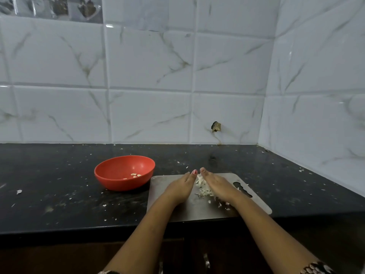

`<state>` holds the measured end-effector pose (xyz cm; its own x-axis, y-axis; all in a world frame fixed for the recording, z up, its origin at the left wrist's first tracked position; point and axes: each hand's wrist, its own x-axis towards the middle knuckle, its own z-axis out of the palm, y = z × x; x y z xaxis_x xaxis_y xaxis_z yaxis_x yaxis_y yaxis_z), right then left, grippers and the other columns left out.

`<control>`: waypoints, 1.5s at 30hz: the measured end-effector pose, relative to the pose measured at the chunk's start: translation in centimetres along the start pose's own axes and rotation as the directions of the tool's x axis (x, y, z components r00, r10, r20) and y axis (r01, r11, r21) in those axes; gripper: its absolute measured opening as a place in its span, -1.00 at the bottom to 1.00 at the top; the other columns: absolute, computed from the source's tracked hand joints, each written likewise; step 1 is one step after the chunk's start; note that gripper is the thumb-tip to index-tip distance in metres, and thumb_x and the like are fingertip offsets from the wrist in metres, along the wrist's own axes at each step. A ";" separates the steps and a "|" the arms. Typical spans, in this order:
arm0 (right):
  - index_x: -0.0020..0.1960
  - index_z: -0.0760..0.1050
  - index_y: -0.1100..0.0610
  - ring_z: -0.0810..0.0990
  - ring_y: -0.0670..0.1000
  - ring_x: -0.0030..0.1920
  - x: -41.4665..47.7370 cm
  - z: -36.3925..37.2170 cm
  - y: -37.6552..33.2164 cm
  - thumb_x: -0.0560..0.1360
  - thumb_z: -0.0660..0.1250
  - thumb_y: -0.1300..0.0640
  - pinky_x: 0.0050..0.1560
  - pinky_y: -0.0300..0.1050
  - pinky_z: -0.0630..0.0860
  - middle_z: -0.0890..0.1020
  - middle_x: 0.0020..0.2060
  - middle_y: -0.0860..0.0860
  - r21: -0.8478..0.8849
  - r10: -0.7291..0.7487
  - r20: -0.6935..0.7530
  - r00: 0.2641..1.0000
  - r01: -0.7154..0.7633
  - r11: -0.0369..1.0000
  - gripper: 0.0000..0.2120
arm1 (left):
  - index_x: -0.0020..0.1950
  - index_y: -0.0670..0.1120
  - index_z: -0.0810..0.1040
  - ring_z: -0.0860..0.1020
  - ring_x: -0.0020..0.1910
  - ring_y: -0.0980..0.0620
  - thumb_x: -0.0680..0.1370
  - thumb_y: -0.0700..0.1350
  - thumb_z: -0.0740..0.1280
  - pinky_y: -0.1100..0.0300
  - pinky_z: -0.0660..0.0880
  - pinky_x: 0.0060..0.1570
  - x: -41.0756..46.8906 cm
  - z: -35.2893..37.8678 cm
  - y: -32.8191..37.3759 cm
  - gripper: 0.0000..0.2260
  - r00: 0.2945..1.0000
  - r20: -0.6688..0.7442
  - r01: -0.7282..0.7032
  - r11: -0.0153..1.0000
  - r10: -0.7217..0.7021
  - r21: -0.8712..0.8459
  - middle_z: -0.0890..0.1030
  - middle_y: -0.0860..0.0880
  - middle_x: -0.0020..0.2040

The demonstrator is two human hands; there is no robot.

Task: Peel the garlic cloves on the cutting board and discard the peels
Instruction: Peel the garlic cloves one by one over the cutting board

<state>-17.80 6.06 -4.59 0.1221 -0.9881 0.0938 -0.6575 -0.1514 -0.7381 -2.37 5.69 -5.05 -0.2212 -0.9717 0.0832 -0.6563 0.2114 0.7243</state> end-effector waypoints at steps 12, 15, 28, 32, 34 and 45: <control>0.52 0.24 0.08 0.21 0.10 0.51 -1.1 -1.4 3.1 0.49 -0.25 -0.42 0.49 0.05 0.14 0.27 0.51 0.08 -0.395 0.121 -0.088 0.989 -0.146 0.907 -0.17 | 0.58 0.03 0.07 0.17 0.52 -0.09 0.51 0.38 -0.24 -0.10 0.05 0.49 2.2 1.5 1.5 -0.27 0.999 0.050 -0.013 0.995 0.008 0.103 0.16 -0.02 0.56; 0.50 0.26 0.03 0.29 0.12 0.47 -1.2 0.4 1.7 0.61 -0.15 -0.28 0.45 0.09 0.22 0.34 0.48 0.07 -0.292 0.077 -0.103 0.992 -0.104 0.951 -0.39 | 0.45 -0.05 0.38 0.33 0.43 -0.16 0.44 0.46 -0.26 -0.06 0.16 0.45 2.5 1.7 2.3 -0.13 0.995 0.086 0.041 0.999 -0.039 -0.024 0.38 -0.18 0.44; 0.57 -0.03 -0.11 0.04 0.09 0.55 -2.5 0.5 1.3 0.32 0.26 -0.49 0.50 0.10 0.12 0.07 0.56 0.01 -0.416 -0.033 0.020 0.999 0.039 0.909 -0.02 | -0.10 -0.09 0.66 0.60 0.07 -0.03 0.59 0.29 -0.11 0.11 0.48 0.15 2.4 0.3 0.1 -0.34 0.987 -0.161 -0.084 0.854 0.001 -0.513 0.67 -0.11 0.02; 0.53 0.11 -0.13 0.23 0.15 0.47 -0.7 2.2 -0.4 0.36 0.17 -0.51 0.40 0.14 0.24 0.22 0.51 0.00 -0.569 -0.105 -0.118 0.987 0.019 0.822 -0.14 | -0.06 -0.03 0.65 0.56 0.14 -0.04 0.59 0.29 -0.05 -0.04 0.41 0.29 2.3 0.1 -0.9 -0.42 0.966 -0.253 -0.081 0.881 -0.046 -0.467 0.65 -0.06 0.09; 0.51 0.15 -0.12 0.26 0.16 0.44 0.0 2.3 -0.8 0.36 0.12 -0.53 0.36 0.17 0.24 0.28 0.46 -0.01 -0.640 -0.101 -0.157 0.982 -0.023 0.768 -0.16 | 0.08 -0.07 0.63 0.53 0.20 -0.06 0.59 0.29 -0.03 -0.06 0.36 0.34 2.2 -0.1 -1.2 -0.42 0.956 -0.286 -0.072 0.886 -0.070 -0.457 0.62 -0.05 0.16; 0.25 0.48 -0.03 0.56 0.18 0.11 1.8 2.5 -1.8 0.62 0.04 -0.10 -0.11 -0.05 0.36 0.57 0.13 0.09 -0.711 -0.176 -0.117 0.977 0.041 0.702 -0.65 | 0.06 -0.10 0.58 0.48 0.26 -0.11 0.61 0.26 -0.09 0.04 0.33 0.31 2.5 0.7 -1.0 -0.41 0.989 -0.149 -0.050 0.980 0.021 -0.192 0.58 -0.15 0.22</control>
<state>-14.59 4.59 -4.77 0.1476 -0.9425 0.2998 -0.9853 -0.1666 -0.0389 -2.78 3.16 -6.04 -0.1254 -0.9718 0.1997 -0.4940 0.2358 0.8369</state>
